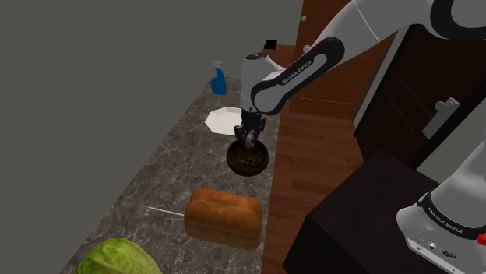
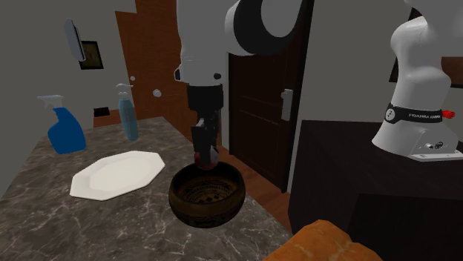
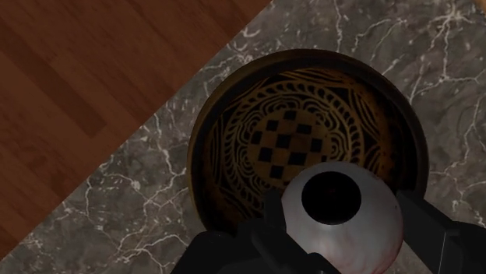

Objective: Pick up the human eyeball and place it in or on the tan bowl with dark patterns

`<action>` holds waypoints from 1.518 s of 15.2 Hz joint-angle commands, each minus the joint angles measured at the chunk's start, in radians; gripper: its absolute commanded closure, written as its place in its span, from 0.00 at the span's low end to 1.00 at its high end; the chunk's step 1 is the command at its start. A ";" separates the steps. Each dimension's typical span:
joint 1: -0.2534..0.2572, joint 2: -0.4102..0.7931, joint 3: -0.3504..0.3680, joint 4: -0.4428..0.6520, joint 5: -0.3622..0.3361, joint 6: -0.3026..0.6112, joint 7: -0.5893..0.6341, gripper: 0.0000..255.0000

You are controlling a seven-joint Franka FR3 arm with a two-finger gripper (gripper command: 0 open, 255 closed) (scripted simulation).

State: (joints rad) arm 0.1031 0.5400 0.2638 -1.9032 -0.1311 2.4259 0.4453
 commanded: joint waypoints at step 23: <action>-0.004 -0.002 0.001 0.004 0.001 -0.006 -0.004 0.00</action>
State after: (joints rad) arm 0.1038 0.5659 0.2579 -1.8917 -0.1376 2.4411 0.4436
